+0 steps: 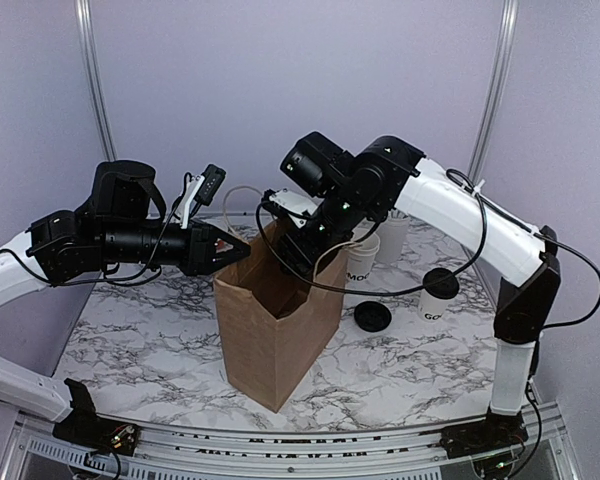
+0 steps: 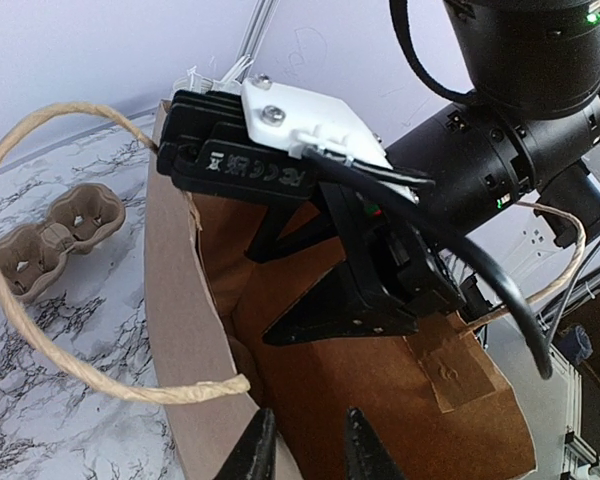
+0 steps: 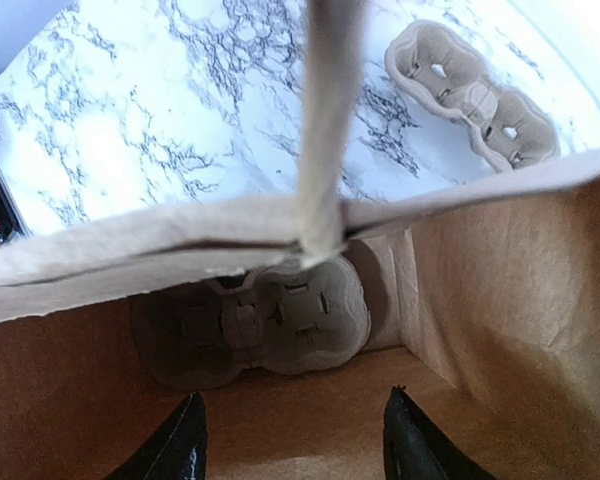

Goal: Pack the takeout coffee

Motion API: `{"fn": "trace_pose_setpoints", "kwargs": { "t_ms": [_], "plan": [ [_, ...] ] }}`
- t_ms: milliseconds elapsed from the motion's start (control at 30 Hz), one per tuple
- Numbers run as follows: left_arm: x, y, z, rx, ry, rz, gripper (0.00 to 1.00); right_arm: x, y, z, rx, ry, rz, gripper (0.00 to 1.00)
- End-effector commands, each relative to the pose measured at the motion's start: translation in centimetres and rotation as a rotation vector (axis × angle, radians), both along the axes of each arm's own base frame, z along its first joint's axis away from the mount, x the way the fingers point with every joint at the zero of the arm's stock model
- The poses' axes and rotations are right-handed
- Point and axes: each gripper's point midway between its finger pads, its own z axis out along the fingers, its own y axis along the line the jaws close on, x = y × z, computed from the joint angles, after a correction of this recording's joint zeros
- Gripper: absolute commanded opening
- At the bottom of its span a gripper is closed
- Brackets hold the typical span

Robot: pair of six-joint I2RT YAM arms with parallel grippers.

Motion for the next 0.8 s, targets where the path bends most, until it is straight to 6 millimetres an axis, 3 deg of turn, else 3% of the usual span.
{"fn": "trace_pose_setpoints", "kwargs": {
  "t_ms": [0,500,767],
  "plan": [
    [0.1,-0.1,1.3,-0.032,-0.025,0.004,0.24,0.0,0.2,4.7,0.121,-0.083,-0.011,0.59],
    [0.3,0.1,2.1,-0.041,-0.038,0.02,0.27,0.6,0.6,9.2,0.28,-0.197,-0.022,0.68],
    [0.9,0.5,3.4,-0.051,-0.068,0.06,0.32,2.3,-0.7,12.2,0.372,-0.285,-0.078,0.71]
  ]
}}
